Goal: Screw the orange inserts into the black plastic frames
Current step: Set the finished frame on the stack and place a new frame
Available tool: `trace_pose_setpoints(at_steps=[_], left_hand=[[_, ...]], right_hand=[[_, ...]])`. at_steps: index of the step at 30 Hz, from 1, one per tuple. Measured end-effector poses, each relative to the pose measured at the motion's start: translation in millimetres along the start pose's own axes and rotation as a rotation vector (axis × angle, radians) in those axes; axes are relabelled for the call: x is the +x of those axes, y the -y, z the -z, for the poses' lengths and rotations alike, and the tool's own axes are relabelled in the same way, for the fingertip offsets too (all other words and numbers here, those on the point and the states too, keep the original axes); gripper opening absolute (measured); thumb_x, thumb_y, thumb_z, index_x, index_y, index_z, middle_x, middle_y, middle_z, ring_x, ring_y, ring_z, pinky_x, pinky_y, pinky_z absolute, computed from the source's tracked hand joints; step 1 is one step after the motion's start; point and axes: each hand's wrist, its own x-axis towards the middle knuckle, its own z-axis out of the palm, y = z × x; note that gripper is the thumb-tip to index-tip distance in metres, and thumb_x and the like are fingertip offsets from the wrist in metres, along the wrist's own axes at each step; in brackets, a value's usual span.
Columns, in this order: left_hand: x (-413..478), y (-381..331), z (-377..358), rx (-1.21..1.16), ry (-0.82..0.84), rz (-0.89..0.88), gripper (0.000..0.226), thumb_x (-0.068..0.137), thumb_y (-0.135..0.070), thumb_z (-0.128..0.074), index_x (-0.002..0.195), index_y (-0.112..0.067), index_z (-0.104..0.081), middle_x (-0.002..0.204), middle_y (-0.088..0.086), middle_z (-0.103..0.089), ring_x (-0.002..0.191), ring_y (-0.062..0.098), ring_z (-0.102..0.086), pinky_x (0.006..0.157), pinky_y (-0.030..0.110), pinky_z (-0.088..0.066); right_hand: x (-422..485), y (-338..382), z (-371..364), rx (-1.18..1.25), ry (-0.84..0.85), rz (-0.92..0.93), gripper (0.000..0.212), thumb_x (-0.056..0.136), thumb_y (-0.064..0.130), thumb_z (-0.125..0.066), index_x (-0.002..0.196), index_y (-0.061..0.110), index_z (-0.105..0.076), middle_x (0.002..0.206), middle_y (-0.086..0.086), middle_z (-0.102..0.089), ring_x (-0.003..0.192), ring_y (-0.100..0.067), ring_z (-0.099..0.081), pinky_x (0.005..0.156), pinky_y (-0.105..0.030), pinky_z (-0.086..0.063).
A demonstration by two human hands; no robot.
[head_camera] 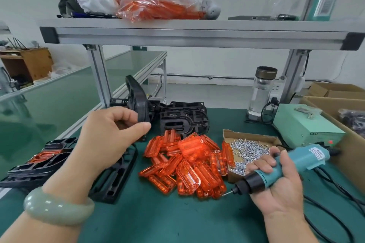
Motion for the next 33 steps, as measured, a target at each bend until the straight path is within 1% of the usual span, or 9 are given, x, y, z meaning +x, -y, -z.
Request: trace_pose_setpoints(at_steps=[5, 9, 13, 16, 21, 24, 27, 30, 33], left_hand=[[-27.5, -33.0, 17.2, 0.294, 0.142, -0.137, 0.033, 0.059, -0.046, -0.073, 0.052, -0.019, -0.057, 0.048, -0.015, -0.056, 0.042, 0.001, -0.047, 0.041, 0.014, -0.034], [-40.0, -45.9, 8.5, 0.414, 0.481, -0.047, 0.021, 0.06, -0.057, -0.065, 0.061, -0.037, -0.063, 0.038, -0.011, -0.054, 0.034, 0.002, -0.047, 0.036, 0.011, -0.033], [-52.3, -40.1, -26.6, 0.558, 0.689, 0.032, 0.042, 0.066, -0.051, -0.065, 0.05, -0.014, -0.056, 0.038, -0.007, -0.046, 0.036, 0.006, -0.042, 0.036, 0.013, -0.032], [-68.0, -32.6, -57.9, 0.639, 0.738, 0.017, 0.049, 0.069, -0.049, -0.065, 0.049, -0.01, -0.044, 0.038, -0.006, -0.043, 0.042, 0.009, -0.043, 0.043, 0.018, -0.037], [-99.8, -20.4, -96.9, 0.757, 0.681, 0.025, 0.045, 0.078, -0.054, -0.063, 0.067, -0.013, -0.05, 0.086, 0.005, -0.063, 0.089, 0.027, -0.062, 0.068, 0.031, -0.042], [-100.6, -13.4, -92.9, 0.619, 0.679, -0.023, 0.051, 0.082, -0.053, -0.058, 0.057, -0.011, -0.043, 0.069, 0.007, -0.06, 0.071, 0.02, -0.061, 0.061, 0.028, -0.042], [-84.0, -0.8, -65.9, 0.435, 0.692, -0.11, 0.016, 0.081, -0.046, -0.063, 0.085, -0.032, -0.068, 0.074, -0.016, -0.058, 0.069, -0.001, -0.052, 0.072, 0.02, -0.045], [-64.6, 20.9, -36.8, 0.497, 0.808, -0.162, 0.046, 0.077, -0.041, -0.069, 0.121, -0.043, -0.057, 0.115, -0.024, -0.049, 0.109, -0.001, -0.041, 0.1, 0.02, -0.035], [-58.9, 36.7, -27.9, 0.574, 0.873, -0.177, 0.064, 0.072, -0.045, -0.072, 0.131, -0.044, -0.047, 0.125, -0.025, -0.035, 0.121, 0.002, -0.023, 0.107, 0.023, -0.027]], right_hand=[[-0.8, 1.7, -2.5, -0.002, 0.005, -0.01, 0.01, 0.085, 0.034, -0.056, 0.084, 0.024, -0.055, 0.059, 0.013, -0.043, 0.044, -0.001, -0.043, 0.051, -0.016, -0.045], [-1.5, 1.7, -4.1, -0.015, -0.006, -0.007, 0.011, 0.083, 0.034, -0.057, 0.084, 0.023, -0.054, 0.058, 0.013, -0.043, 0.043, -0.001, -0.042, 0.052, -0.015, -0.045], [-2.2, 3.2, -4.4, 0.005, -0.004, -0.021, 0.01, 0.083, 0.034, -0.057, 0.084, 0.024, -0.054, 0.058, 0.013, -0.044, 0.043, -0.001, -0.043, 0.052, -0.015, -0.044], [-3.0, 4.2, -4.1, 0.013, -0.001, -0.023, 0.01, 0.083, 0.034, -0.057, 0.082, 0.024, -0.054, 0.058, 0.013, -0.044, 0.043, -0.001, -0.043, 0.052, -0.015, -0.044], [-3.6, 5.0, -4.6, -0.006, -0.017, -0.016, 0.01, 0.082, 0.033, -0.057, 0.082, 0.024, -0.054, 0.058, 0.013, -0.044, 0.043, -0.001, -0.043, 0.052, -0.015, -0.043], [-3.6, 4.3, -4.6, -0.015, -0.022, -0.008, 0.01, 0.081, 0.033, -0.058, 0.082, 0.024, -0.054, 0.058, 0.013, -0.044, 0.043, -0.001, -0.042, 0.051, -0.015, -0.043], [-3.4, 4.1, -4.7, -0.012, -0.027, -0.006, 0.01, 0.081, 0.033, -0.059, 0.082, 0.023, -0.054, 0.058, 0.012, -0.044, 0.043, -0.001, -0.042, 0.052, -0.014, -0.043], [-3.2, 3.7, -4.2, -0.011, -0.026, -0.003, 0.011, 0.081, 0.033, -0.059, 0.082, 0.023, -0.054, 0.059, 0.013, -0.043, 0.044, -0.001, -0.042, 0.052, -0.014, -0.043], [-2.9, 2.8, -4.3, -0.013, -0.028, 0.001, 0.011, 0.081, 0.033, -0.059, 0.081, 0.023, -0.054, 0.059, 0.013, -0.043, 0.044, -0.001, -0.042, 0.053, -0.014, -0.043]])
